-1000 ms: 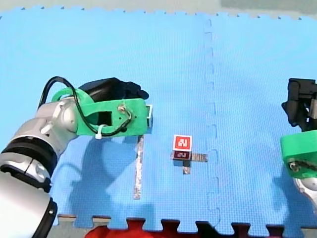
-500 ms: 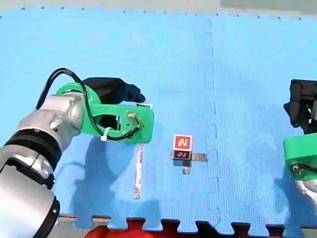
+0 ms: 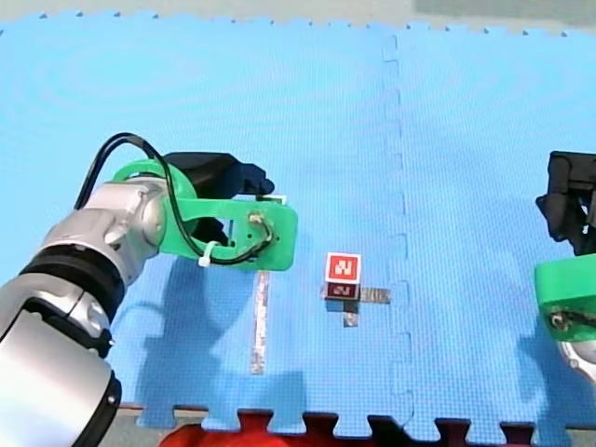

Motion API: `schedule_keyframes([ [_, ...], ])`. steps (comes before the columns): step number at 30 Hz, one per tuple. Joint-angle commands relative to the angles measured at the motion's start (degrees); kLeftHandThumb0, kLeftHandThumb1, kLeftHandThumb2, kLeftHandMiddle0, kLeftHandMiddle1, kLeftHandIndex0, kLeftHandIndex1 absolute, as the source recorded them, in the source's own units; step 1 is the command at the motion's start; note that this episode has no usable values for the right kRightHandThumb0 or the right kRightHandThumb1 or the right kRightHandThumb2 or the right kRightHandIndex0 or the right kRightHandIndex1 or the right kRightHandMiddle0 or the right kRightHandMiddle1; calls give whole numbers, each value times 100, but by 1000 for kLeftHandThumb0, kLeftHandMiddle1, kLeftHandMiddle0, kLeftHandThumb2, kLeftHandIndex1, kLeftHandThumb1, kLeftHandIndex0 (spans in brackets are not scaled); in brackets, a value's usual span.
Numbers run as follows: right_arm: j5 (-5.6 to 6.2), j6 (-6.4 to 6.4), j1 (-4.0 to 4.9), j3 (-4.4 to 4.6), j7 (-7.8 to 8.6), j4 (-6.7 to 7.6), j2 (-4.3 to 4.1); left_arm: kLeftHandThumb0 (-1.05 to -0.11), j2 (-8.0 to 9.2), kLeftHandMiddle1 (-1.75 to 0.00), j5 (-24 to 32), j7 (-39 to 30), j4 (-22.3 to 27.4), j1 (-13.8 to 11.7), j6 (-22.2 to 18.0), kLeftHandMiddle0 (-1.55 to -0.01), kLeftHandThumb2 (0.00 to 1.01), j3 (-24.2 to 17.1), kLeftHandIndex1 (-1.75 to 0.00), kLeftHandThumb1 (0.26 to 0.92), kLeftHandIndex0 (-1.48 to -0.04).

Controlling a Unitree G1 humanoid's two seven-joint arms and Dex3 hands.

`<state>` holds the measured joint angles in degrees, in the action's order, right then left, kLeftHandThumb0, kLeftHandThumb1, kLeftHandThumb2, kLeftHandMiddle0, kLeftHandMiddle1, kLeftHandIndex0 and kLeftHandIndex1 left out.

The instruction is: Stack cube left

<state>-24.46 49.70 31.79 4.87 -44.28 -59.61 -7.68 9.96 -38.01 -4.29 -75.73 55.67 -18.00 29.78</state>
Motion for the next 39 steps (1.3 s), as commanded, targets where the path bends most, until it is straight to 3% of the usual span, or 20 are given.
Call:
schedule_keyframes([
  [1, -8, 28, -16, 0, -24, -7, -44, -652, 10, -1746, 40, 99, -4, -42, -46, -889, 6, -37, -90, 704, -737],
  [4, -19, 32, -14, 6, -40, -7, -49, -596, -44, -1746, 255, 394, 1, -163, -143, -920, 8, -246, -103, 734, -999],
  [6, -29, 34, -11, 11, -52, -14, -49, -466, -73, -1746, 245, 852, 3, -282, -265, -937, 14, -253, -136, 779, -1267],
  [8, -37, 35, -5, 12, -61, -26, -52, -426, -48, -1746, 151, 1250, -16, -369, -429, -952, 17, -184, -148, 802, -1366],
  [18, -36, 58, 37, 22, -71, -80, -51, -422, 63, -1746, 42, 1545, -119, -386, -735, -964, 11, -132, -77, 818, -1309],
  [39, -16, 62, 34, 27, -50, -80, -36, -438, 106, -1746, 88, 1382, -162, -399, -775, -950, 5, -228, -36, 828, -1285],
])
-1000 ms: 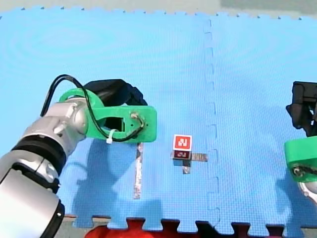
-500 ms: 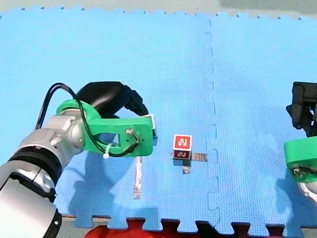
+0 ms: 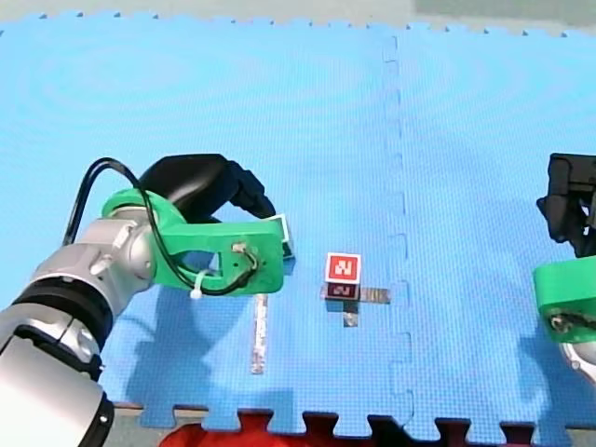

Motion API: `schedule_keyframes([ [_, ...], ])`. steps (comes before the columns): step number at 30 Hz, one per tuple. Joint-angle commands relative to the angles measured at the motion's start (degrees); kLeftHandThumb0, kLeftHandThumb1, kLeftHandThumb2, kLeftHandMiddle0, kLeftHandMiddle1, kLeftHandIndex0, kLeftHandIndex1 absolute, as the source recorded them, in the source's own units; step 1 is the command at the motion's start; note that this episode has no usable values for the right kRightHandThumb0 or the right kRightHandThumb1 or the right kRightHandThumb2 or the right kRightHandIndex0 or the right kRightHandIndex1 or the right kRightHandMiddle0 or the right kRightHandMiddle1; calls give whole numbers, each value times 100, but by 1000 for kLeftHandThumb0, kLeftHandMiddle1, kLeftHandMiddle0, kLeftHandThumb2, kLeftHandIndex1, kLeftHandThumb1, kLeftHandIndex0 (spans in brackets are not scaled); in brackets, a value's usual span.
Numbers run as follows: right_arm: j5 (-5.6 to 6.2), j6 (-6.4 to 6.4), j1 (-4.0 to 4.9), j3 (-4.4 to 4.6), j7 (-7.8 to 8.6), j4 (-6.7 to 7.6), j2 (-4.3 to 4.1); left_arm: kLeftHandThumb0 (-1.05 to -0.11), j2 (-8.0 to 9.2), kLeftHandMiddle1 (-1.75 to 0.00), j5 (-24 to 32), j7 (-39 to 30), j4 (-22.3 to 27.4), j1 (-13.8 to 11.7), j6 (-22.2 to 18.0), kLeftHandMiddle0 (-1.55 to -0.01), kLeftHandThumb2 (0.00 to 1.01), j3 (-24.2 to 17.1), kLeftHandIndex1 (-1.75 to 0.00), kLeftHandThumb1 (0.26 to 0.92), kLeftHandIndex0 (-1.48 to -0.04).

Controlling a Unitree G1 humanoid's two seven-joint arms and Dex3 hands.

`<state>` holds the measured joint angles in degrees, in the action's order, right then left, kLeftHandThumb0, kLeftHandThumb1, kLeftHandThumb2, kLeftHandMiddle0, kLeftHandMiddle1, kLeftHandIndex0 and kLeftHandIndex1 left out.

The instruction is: Stack cube left

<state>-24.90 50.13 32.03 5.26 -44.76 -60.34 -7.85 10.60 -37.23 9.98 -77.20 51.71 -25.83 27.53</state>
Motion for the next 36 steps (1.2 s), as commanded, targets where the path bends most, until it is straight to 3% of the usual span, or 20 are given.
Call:
schedule_keyframes([
  [1, 29, 21, 10, -13, -1, -11, -20, -439, 44, -1746, 8, -57, -14, -1, 6, -950, 5, -5, -35, 828, -1285],
  [10, 33, 35, -20, -13, 6, -5, -20, -448, 152, -1746, 160, -214, 95, 172, -218, -945, 5, -161, -22, 832, -1272],
  [16, 54, 28, -29, -17, 42, -25, 3, -472, 382, -1746, 373, -385, 305, 323, -966, -941, 7, -328, -38, 844, -1308],
  [21, 90, 1, -32, -21, 78, -31, 39, -474, 420, -1746, 217, -302, 472, 474, -871, -947, 4, -219, -22, 842, -1283],
  [36, 120, -3, -31, -35, 130, -83, 41, -466, 433, -1746, 247, -325, 495, 449, -979, -953, 0, -257, -22, 835, -1299],
])
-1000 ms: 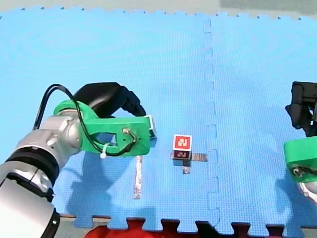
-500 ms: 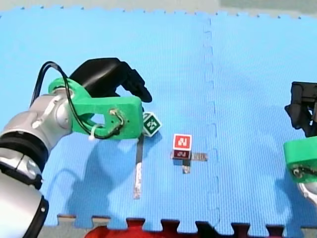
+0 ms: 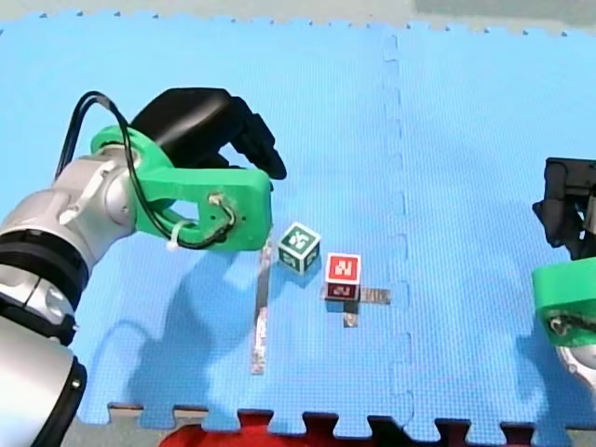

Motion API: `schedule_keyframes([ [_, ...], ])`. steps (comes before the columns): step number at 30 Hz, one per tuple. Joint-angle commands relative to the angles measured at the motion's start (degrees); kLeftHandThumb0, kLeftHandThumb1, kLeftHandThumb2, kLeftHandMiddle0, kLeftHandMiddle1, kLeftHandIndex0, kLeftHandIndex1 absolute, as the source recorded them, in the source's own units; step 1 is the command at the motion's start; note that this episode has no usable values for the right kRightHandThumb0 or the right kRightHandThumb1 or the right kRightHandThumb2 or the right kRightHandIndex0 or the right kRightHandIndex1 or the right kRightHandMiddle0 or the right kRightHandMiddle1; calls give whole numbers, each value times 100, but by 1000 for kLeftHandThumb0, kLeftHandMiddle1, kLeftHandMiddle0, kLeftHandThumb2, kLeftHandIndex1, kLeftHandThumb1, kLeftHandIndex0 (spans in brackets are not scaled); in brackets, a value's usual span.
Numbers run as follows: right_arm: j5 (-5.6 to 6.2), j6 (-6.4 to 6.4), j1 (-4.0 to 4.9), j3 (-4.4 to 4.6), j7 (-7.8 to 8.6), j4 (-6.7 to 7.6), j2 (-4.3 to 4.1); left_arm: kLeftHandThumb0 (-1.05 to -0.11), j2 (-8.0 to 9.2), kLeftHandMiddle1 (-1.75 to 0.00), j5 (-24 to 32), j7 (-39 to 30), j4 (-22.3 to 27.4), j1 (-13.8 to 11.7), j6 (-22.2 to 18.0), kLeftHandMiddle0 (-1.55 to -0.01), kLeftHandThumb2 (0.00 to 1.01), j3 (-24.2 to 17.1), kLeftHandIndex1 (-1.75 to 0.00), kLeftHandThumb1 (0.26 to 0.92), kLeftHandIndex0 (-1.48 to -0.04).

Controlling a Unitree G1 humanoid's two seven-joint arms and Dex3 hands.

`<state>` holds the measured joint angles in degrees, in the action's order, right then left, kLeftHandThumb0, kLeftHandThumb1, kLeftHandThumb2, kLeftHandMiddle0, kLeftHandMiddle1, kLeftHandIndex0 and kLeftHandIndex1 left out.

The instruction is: Stack cube left

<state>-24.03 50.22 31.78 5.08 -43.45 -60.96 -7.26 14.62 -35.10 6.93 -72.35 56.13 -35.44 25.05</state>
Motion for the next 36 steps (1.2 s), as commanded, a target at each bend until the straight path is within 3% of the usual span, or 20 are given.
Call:
schedule_keyframes([
  [1, 31, -14, -4, -16, -2, -28, -17, -466, 34, -1746, 41, -31, 13, 5, -25, -953, 0, -15, -22, 835, -1299],
  [10, 19, -10, -12, -9, -18, -28, -7, -473, 36, -1746, 122, -335, 23, -15, 3, -954, 1, -37, -16, 833, -1266],
  [11, 18, -12, -14, -8, -18, -23, -6, -489, 33, -1746, 116, -453, 9, 4, 66, -954, 2, -21, -8, 836, -1186],
  [13, 20, -16, -16, -9, -17, -20, -5, -747, 21, -1746, 72, -625, -6, 43, 231, -946, 6, 28, -1, 809, -746],
  [17, 22, -20, -17, -10, -15, -8, -4, -966, -27, -1746, 76, -763, 34, -29, 355, -921, 4, 56, -6, 810, -414],
  [31, 28, 2, -22, -28, -18, -4, -15, -949, -165, -1746, 57, -780, -25, -98, 565, -898, 0, 137, -12, 778, -418],
  [36, 19, 11, -32, -30, -40, 26, -6, -941, -306, -1746, -151, -548, -153, -131, 719, -886, 0, 322, 0, 767, -384],
])
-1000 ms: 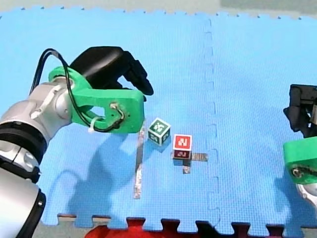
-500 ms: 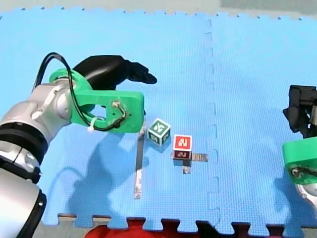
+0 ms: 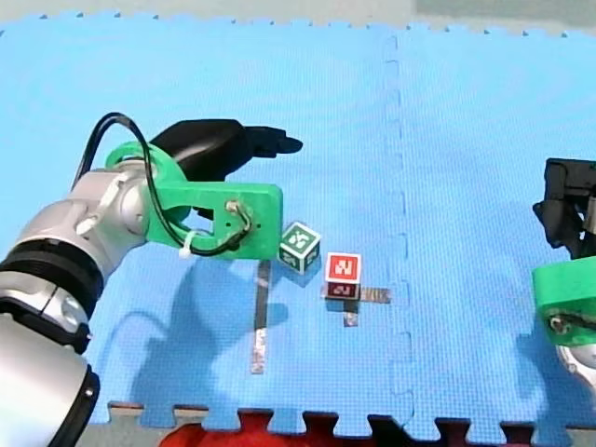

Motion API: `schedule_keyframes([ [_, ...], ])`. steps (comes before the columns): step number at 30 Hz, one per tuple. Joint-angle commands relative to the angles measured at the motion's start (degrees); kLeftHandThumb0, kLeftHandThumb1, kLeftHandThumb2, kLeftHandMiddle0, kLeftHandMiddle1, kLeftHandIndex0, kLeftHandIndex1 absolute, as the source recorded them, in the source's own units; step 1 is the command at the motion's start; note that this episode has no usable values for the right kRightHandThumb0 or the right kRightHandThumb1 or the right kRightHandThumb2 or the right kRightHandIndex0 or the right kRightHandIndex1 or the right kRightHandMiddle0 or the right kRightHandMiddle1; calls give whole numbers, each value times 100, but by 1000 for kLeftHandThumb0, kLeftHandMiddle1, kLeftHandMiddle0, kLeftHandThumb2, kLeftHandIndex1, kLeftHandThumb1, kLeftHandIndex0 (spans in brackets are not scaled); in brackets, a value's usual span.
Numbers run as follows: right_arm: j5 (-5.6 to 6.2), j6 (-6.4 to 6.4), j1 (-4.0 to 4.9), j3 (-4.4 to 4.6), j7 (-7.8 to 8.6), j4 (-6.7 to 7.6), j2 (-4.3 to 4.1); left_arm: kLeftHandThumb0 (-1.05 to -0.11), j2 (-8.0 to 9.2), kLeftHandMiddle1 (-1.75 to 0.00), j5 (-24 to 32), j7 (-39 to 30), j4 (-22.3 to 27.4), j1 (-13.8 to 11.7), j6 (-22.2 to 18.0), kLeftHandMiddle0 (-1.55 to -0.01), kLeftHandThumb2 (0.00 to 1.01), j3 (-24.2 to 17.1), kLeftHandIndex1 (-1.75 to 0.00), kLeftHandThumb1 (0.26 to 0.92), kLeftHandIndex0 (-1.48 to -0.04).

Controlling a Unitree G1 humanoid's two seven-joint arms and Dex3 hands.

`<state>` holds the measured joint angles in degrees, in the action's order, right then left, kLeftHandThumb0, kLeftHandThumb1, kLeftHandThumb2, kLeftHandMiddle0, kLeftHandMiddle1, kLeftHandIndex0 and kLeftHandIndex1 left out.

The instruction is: Stack cube left

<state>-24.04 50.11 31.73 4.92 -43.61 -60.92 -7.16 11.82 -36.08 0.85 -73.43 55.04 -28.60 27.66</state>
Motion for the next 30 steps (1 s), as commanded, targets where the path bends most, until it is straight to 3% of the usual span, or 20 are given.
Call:
schedule_keyframes([
  [1, 21, 22, -27, -15, -27, 29, -14, -940, -42, -1746, -80, 82, -58, -26, 45, -885, 0, 85, 0, 765, -382],
  [19, -25, -9, -65, -11, -110, 154, -17, -931, -315, -1746, -228, -36, -235, -29, 266, -881, 0, 286, -19, 751, -441],
  [24, -57, -17, -76, -6, -159, 173, -22, -901, -348, -1746, -217, -48, -254, -36, 237, -883, 3, 299, -84, 762, -657],
  [30, -98, -32, -85, 7, -206, 191, -27, -869, -397, -1746, -96, -177, -279, -73, 238, -888, 0, 216, -43, 753, -647],
])
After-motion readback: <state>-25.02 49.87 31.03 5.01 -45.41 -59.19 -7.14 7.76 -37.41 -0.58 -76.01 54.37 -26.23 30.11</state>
